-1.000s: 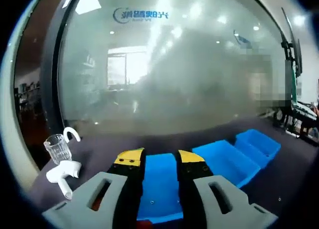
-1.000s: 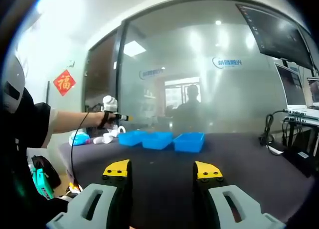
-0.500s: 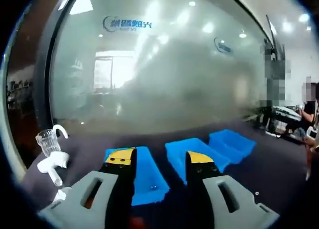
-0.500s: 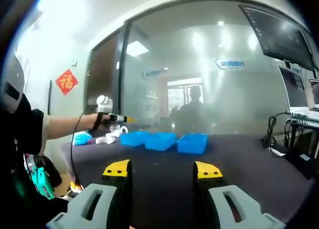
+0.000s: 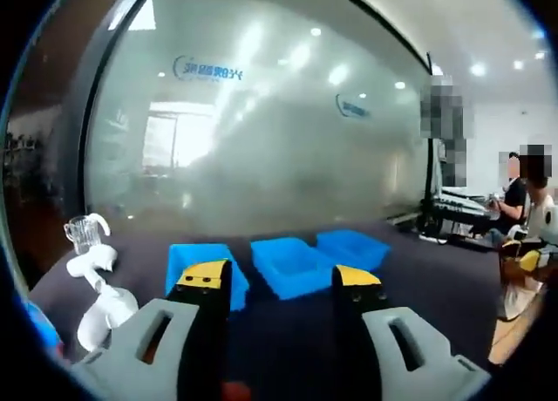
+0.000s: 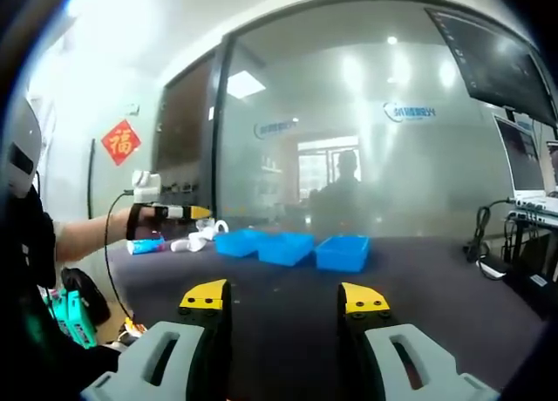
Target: Sort the screws, nuts, and washers into the corresponding bins
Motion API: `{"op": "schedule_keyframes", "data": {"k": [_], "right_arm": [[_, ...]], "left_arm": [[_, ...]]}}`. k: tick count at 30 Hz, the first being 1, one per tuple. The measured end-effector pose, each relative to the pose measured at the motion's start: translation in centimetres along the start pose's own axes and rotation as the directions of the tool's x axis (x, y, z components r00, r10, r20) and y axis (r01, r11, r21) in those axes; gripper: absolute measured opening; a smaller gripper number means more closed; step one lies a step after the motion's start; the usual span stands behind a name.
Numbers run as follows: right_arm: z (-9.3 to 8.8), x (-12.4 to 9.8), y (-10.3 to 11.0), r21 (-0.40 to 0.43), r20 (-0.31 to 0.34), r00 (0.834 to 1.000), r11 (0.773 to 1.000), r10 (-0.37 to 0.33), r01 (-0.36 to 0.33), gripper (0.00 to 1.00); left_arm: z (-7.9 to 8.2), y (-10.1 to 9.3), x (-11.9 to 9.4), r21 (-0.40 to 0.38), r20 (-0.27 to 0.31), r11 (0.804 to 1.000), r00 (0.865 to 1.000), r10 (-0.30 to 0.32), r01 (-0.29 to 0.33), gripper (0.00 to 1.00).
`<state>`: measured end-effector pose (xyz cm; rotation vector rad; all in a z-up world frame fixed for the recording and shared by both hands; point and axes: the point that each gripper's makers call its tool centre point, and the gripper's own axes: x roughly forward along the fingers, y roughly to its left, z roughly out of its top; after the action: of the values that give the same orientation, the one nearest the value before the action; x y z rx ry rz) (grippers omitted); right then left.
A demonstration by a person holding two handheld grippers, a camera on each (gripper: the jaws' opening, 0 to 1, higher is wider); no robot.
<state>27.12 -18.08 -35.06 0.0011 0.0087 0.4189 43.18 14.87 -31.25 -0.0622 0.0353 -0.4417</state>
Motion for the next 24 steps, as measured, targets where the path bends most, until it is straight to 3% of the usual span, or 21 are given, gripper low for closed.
{"op": "schedule_keyframes", "data": {"k": [6, 9, 19, 24], "right_arm": [[-0.1, 0.5, -0.1, -0.004, -0.006, 1.000, 1.000, 0.007, -0.007, 0.45], [0.0, 0.8, 0.1, -0.009, -0.007, 1.000, 1.000, 0.016, -0.016, 0.45], [-0.1, 1.4, 0.2, -0.020, -0.019, 0.999, 0.999, 0.034, -0.034, 0.45], [-0.2, 1.7, -0.1, -0.025, -0.025, 0.999, 0.999, 0.034, -0.034, 0.45]], "left_arm": [[-1.7, -1.8, -3.5, 0.007, -0.009, 0.999, 0.999, -0.052, 0.052, 0.46], [-2.6, -3.2, -4.9, -0.025, -0.011, 0.993, 0.994, -0.113, 0.113, 0.46], [-5.8, -4.7, -9.1, 0.033, -0.063, 0.989, 0.988, -0.139, 0.141, 0.46], [-6.7, -4.9, -10.9, 0.050, -0.085, 0.987, 0.986, -0.146, 0.151, 0.46]]}}
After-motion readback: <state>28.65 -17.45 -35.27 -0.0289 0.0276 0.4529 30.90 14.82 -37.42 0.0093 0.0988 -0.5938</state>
